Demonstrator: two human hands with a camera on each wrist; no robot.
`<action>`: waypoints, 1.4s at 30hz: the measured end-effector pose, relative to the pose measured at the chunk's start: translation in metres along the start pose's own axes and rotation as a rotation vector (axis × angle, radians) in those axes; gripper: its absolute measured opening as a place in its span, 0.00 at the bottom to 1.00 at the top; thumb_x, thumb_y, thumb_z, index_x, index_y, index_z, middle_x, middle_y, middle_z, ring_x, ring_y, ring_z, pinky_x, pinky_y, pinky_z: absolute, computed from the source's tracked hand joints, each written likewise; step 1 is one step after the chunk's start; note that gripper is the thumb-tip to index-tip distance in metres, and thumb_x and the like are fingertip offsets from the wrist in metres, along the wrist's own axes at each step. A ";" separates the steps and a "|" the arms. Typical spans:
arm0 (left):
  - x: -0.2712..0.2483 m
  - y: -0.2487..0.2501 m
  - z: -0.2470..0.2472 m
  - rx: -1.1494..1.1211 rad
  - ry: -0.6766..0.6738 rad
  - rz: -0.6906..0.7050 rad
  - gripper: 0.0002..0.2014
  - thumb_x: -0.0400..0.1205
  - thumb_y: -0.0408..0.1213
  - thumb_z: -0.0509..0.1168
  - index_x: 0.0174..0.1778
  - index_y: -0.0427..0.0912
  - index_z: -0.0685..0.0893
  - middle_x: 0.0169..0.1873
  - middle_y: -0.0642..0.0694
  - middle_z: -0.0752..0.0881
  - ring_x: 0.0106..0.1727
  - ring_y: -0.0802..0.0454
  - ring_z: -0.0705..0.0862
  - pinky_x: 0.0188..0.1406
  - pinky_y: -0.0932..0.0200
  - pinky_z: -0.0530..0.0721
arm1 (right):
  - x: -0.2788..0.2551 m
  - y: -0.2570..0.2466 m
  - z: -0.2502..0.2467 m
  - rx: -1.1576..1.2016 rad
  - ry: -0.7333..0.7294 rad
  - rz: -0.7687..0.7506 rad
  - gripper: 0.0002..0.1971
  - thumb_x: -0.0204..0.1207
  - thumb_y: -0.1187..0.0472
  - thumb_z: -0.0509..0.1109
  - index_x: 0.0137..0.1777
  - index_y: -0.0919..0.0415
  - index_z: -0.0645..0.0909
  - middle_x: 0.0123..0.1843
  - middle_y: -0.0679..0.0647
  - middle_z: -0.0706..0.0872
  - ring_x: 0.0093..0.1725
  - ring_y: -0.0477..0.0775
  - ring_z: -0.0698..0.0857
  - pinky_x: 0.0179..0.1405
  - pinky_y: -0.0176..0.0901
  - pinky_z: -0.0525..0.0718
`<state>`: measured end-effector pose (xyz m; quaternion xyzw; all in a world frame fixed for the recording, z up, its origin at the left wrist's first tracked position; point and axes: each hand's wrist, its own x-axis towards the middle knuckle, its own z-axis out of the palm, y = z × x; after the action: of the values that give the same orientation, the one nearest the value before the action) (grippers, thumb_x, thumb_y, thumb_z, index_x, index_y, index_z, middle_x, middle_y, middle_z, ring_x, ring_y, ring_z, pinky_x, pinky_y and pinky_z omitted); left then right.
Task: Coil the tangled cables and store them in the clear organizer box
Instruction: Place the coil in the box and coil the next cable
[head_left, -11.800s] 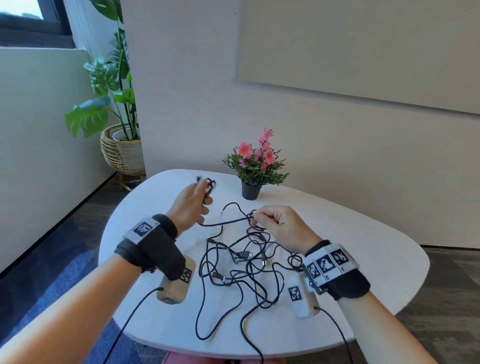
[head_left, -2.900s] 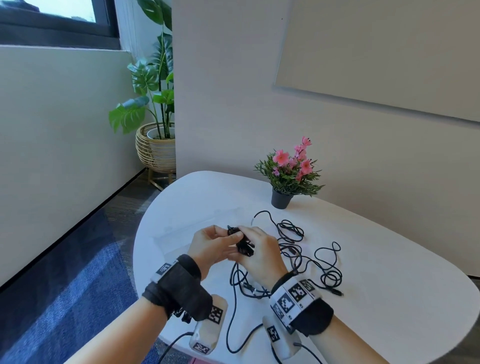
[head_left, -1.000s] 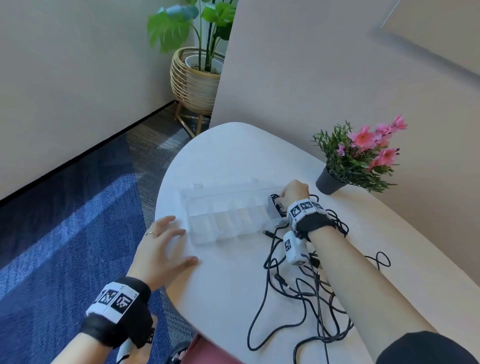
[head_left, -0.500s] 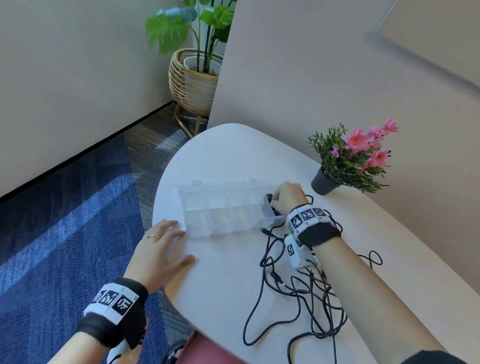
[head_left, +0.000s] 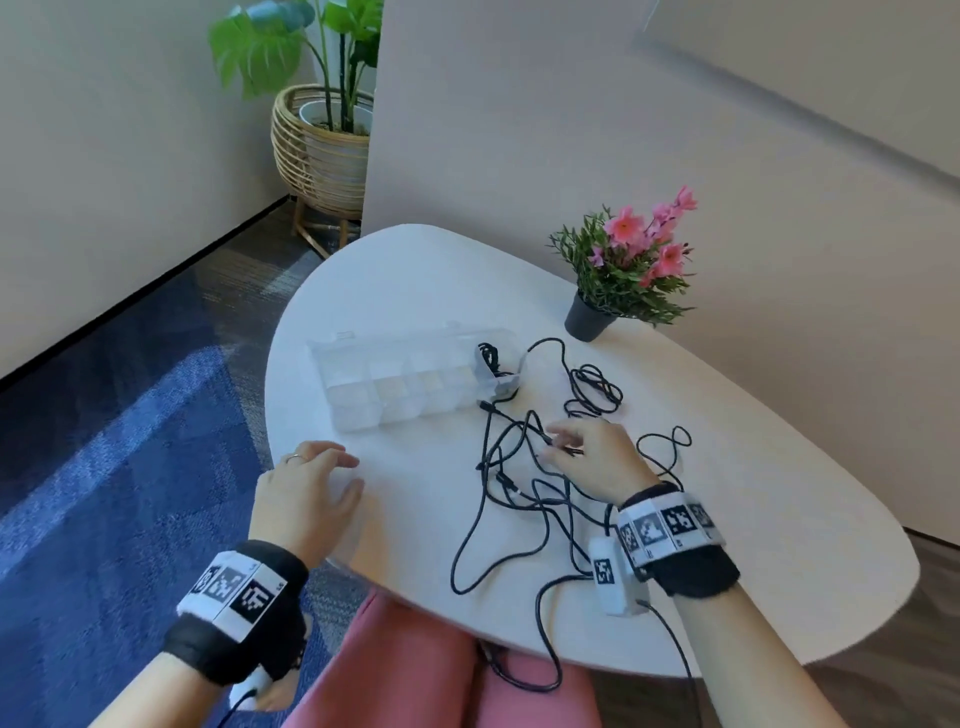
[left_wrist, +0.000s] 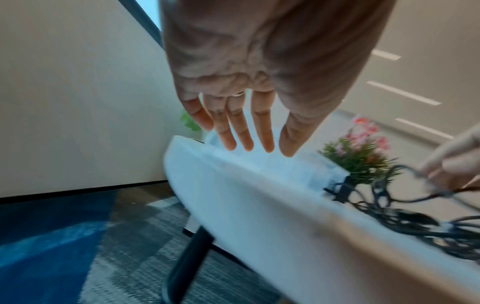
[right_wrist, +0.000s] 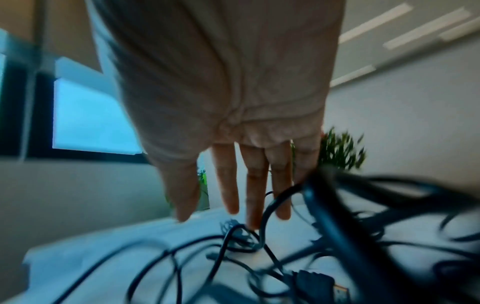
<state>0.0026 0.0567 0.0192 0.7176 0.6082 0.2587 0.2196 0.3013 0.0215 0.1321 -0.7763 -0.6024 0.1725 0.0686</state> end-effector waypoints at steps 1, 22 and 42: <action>-0.004 0.006 0.002 -0.034 -0.012 0.038 0.07 0.74 0.40 0.72 0.47 0.49 0.87 0.55 0.50 0.84 0.53 0.45 0.84 0.54 0.48 0.79 | -0.012 0.006 0.004 -0.144 -0.025 0.013 0.25 0.73 0.44 0.70 0.69 0.50 0.78 0.64 0.51 0.81 0.67 0.53 0.77 0.67 0.50 0.76; -0.045 0.171 0.060 0.351 -0.573 0.839 0.38 0.72 0.66 0.63 0.73 0.47 0.66 0.67 0.49 0.75 0.61 0.47 0.78 0.62 0.50 0.74 | -0.026 0.005 -0.095 1.086 0.515 0.083 0.11 0.83 0.66 0.60 0.37 0.61 0.73 0.35 0.53 0.75 0.33 0.50 0.80 0.53 0.58 0.87; -0.018 0.223 0.046 -0.290 -0.828 0.453 0.32 0.76 0.53 0.68 0.72 0.45 0.66 0.61 0.53 0.82 0.60 0.56 0.83 0.61 0.56 0.81 | -0.037 0.025 -0.157 1.564 0.749 -0.052 0.06 0.86 0.68 0.52 0.47 0.64 0.68 0.30 0.53 0.70 0.26 0.55 0.86 0.23 0.37 0.84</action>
<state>0.1993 0.0025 0.1222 0.8365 0.2563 0.0752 0.4785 0.3709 -0.0051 0.2771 -0.4978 -0.2663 0.2688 0.7804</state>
